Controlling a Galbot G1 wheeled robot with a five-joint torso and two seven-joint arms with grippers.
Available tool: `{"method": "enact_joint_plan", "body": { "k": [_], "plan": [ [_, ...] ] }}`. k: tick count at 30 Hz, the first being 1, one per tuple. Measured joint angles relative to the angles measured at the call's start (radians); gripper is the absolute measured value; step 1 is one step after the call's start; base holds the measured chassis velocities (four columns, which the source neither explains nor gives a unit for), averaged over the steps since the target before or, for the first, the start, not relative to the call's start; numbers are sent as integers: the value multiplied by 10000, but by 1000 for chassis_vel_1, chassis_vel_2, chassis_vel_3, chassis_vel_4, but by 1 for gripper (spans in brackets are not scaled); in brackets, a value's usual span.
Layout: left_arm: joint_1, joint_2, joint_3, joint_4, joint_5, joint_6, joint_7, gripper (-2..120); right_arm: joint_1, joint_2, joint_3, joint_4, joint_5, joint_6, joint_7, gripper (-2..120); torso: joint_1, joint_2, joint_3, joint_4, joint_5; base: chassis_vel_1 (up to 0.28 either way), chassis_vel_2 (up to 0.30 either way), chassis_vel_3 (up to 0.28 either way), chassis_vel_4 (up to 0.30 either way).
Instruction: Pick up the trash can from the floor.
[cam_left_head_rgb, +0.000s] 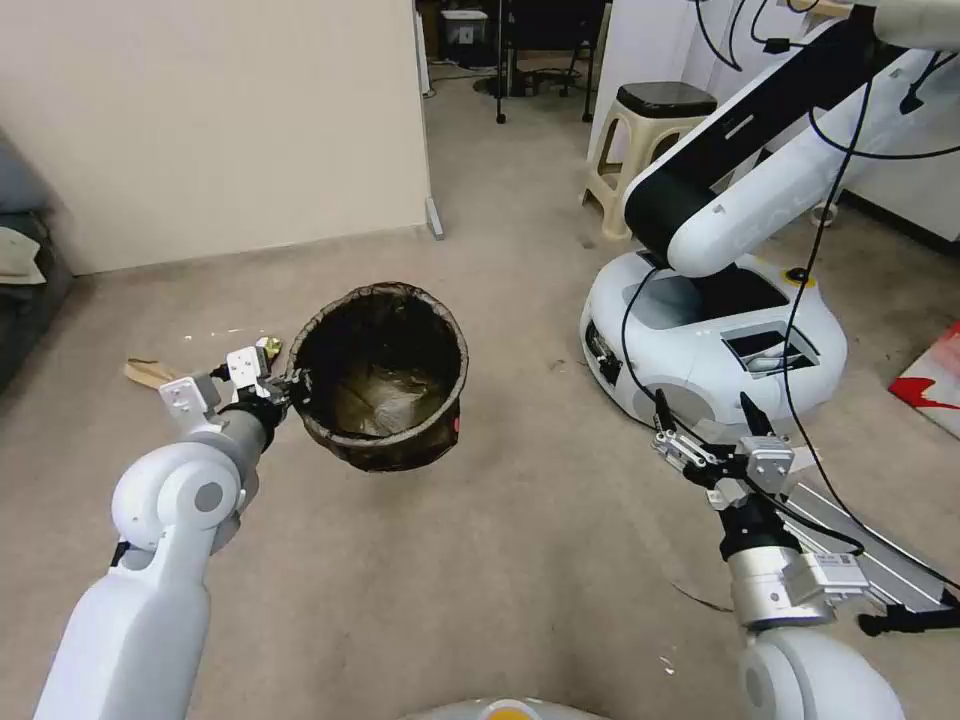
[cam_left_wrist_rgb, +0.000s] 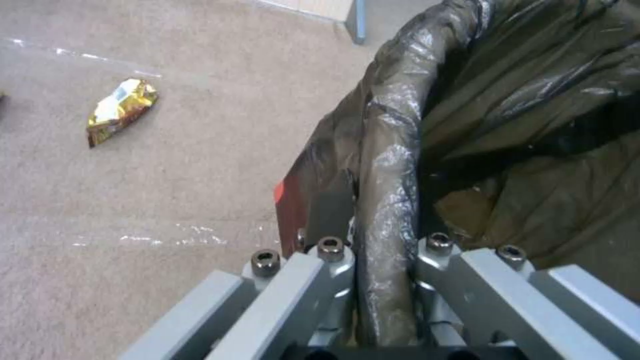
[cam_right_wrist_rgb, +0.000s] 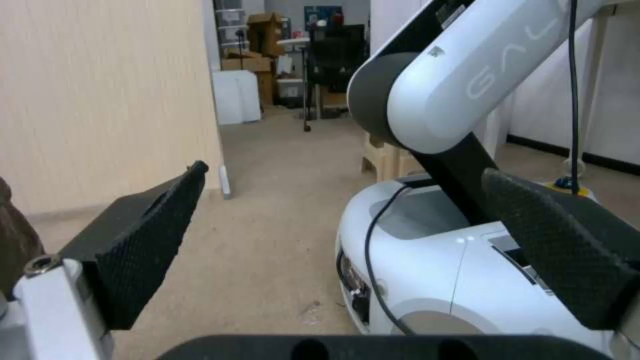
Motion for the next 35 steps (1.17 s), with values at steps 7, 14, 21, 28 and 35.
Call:
{"method": "enact_joint_plan", "body": {
  "k": [7, 14, 21, 28, 35],
  "plan": [
    [49, 12, -13, -21, 40, 0, 7, 3, -19, 0, -10, 46, -10, -4, 9, 100, 0, 0, 0, 0, 0, 0, 0, 0, 0],
    [96, -30, -51, -92, 41, 0, 8, 3, -39, 0, -26, 133, 0, -21, 29, 100, 0, 0, 0, 0, 0, 0, 0, 0, 0],
    [135, -46, -46, -119, 45, -2, 12, 3, -65, 0, -32, 152, 5, -23, 39, 100, 0, 0, 0, 0, 0, 0, 0, 0, 0],
    [138, -30, -59, -140, 56, -2, 67, 3, -91, 0, -39, 166, 28, -18, 39, 100, 0, 0, 0, 0, 0, 0, 0, 0, 0],
    [156, -43, -29, -209, 59, -3, 64, 3, -106, 0, -37, 175, 49, -6, 38, 100, 0, 0, 0, 0, -1, 0, 0, 0, 0]
  ]
}}
